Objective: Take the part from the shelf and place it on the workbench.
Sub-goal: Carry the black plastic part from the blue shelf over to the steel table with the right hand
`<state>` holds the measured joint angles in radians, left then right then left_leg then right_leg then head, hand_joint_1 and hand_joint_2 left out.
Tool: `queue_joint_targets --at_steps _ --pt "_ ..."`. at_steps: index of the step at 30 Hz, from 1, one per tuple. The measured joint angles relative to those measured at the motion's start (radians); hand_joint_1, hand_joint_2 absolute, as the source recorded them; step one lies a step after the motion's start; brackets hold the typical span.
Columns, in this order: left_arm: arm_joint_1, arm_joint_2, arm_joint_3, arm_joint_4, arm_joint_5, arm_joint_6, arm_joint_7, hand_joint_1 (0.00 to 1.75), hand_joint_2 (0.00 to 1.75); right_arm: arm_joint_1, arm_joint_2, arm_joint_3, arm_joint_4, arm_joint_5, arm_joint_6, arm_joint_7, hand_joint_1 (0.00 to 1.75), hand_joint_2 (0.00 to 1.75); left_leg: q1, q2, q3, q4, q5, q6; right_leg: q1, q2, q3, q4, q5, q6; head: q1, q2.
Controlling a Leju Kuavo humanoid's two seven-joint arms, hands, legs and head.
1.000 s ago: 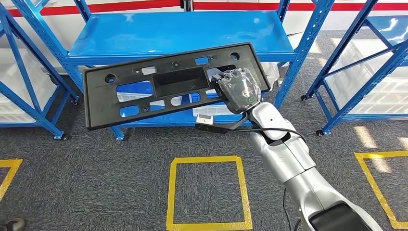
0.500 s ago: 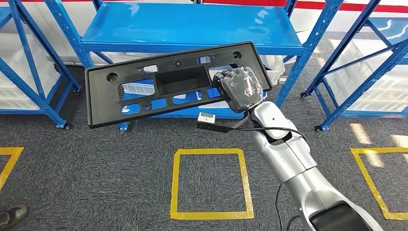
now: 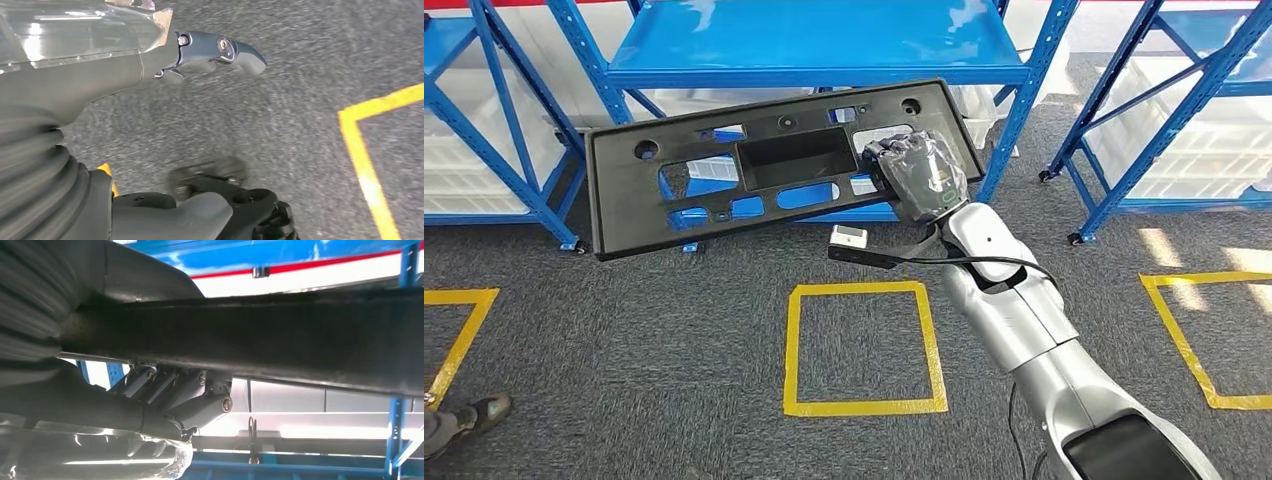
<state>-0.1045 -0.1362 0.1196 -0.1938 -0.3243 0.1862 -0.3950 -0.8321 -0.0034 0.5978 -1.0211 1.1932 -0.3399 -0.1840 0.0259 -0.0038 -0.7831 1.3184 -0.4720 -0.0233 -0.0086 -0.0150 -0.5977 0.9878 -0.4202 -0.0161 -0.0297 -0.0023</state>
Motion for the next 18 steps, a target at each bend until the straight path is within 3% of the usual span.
queue_joint_targets --at_steps 2,3,4,5,6,8,9,10,12,13,14,16,17,18 --pt "-0.001 0.001 0.002 0.0 0.0 0.0 0.0 0.0 1.75 -0.001 0.0 0.0 0.003 -0.006 0.001 -0.002 1.66 1.75 0.013 0.001 0.074 -0.03 0.049 -0.014 -0.006 -0.001 -0.042 0.009 0.029 0.013 0.0 0.0" --pt "-0.002 0.002 0.003 -0.001 0.0 0.001 -0.001 0.0 1.75 -0.001 0.0 -0.001 0.003 -0.008 0.001 -0.003 1.66 1.75 0.015 0.001 0.135 -0.096 0.033 -0.02 -0.007 -0.001 -0.061 0.016 0.039 0.02 -0.001 0.0" --pt "-0.004 0.002 0.004 -0.001 0.0 0.001 -0.001 0.0 1.75 -0.003 0.0 -0.002 0.003 -0.009 0.001 -0.005 1.66 1.75 0.015 -0.001 0.192 -0.17 0.002 -0.018 -0.007 -0.001 -0.075 0.024 0.049 0.029 0.0 0.0" --pt "-0.006 0.002 0.005 -0.002 0.0 0.001 -0.002 0.0 1.75 -0.006 0.0 -0.003 0.003 -0.009 0.001 -0.006 1.66 1.75 0.013 -0.002 0.232 -0.232 -0.029 -0.011 -0.005 -0.002 -0.084 0.027 0.059 0.037 0.001 0.0" --pt "-0.008 0.002 0.005 -0.002 0.0 0.001 -0.003 0.0 1.75 -0.009 0.0 -0.003 0.004 -0.01 0.001 -0.006 1.66 1.75 0.007 -0.003 0.252 -0.273 -0.052 -0.001 -0.004 -0.003 -0.089 0.026 0.071 0.045 0.001 0.0" --pt "-0.007 0.002 0.007 -0.002 0.0 0.001 -0.003 0.0 1.75 -0.011 -0.001 -0.003 0.007 -0.011 0.001 -0.007 1.66 1.75 0.0 0.001 0.24 -0.287 -0.035 0.027 -0.005 -0.003 -0.098 0.02 0.087 0.059 0.004 0.0" --pt "-0.006 0.002 0.007 -0.001 0.0 0.001 -0.003 0.0 1.75 -0.009 -0.001 -0.002 0.01 -0.011 0.001 -0.008 1.66 1.75 -0.002 0.004 0.23 -0.289 -0.021 0.04 -0.007 -0.002 -0.107 0.03 0.072 0.06 0.006 0.0" --pt "-0.004 0.002 0.008 -0.001 0.001 0.001 -0.002 0.0 1.75 -0.007 -0.002 -0.002 0.012 -0.01 0.001 -0.008 1.66 1.75 -0.001 0.008 0.216 -0.291 -0.005 0.051 -0.009 0.0 -0.124 0.06 0.036 0.056 0.008 0.0" --pt "-0.004 0.003 0.011 -0.001 0.002 0.001 -0.002 0.0 1.75 -0.006 -0.003 -0.002 0.015 -0.008 0.001 -0.008 1.66 1.75 -0.001 0.011 0.183 -0.291 0.026 0.062 -0.011 0.003 -0.16 0.176 -0.069 0.045 0.011 0.0" --pt "-0.004 0.003 0.013 -0.001 0.003 0.001 -0.002 0.0 1.75 -0.006 -0.003 -0.002 0.017 -0.008 0.001 -0.008 1.66 1.75 -0.001 0.011 0.164 -0.291 0.042 0.063 -0.012 0.005 -0.172 0.246 -0.107 0.046 0.012 0.0" --pt "-0.004 0.003 0.014 -0.001 0.004 0.001 -0.002 0.0 1.75 -0.006 -0.003 -0.002 0.018 -0.008 0.001 -0.008 1.66 1.75 -0.001 0.012 0.145 -0.29 0.057 0.062 -0.012 0.006 -0.174 0.304 -0.12 0.053 0.012 0.0" --pt "-0.004 0.003 0.015 -0.001 0.007 0.001 -0.003 0.0 1.75 -0.005 -0.001 -0.001 0.021 -0.008 0.001 -0.008 1.66 1.75 0.0 0.014 0.106 -0.289 0.087 0.056 -0.013 0.008 -0.139 0.342 -0.092 0.077 0.012 0.0" --pt "-0.004 0.003 0.016 -0.001 0.008 0.002 -0.004 0.0 1.75 -0.006 0.0 -0.001 0.022 -0.008 0.001 -0.008 1.66 1.75 0.001 0.015 0.088 -0.288 0.102 0.051 -0.014 0.008 -0.095 0.311 -0.072 0.085 0.012 0.0" --pt "-0.004 0.003 0.016 -0.001 0.008 0.003 -0.005 0.0 1.75 -0.007 0.003 -0.001 0.023 -0.008 0.001 -0.008 1.66 1.75 0.001 0.015 0.073 -0.287 0.116 0.045 -0.016 0.009 -0.031 0.247 -0.073 0.087 0.013 0.0"
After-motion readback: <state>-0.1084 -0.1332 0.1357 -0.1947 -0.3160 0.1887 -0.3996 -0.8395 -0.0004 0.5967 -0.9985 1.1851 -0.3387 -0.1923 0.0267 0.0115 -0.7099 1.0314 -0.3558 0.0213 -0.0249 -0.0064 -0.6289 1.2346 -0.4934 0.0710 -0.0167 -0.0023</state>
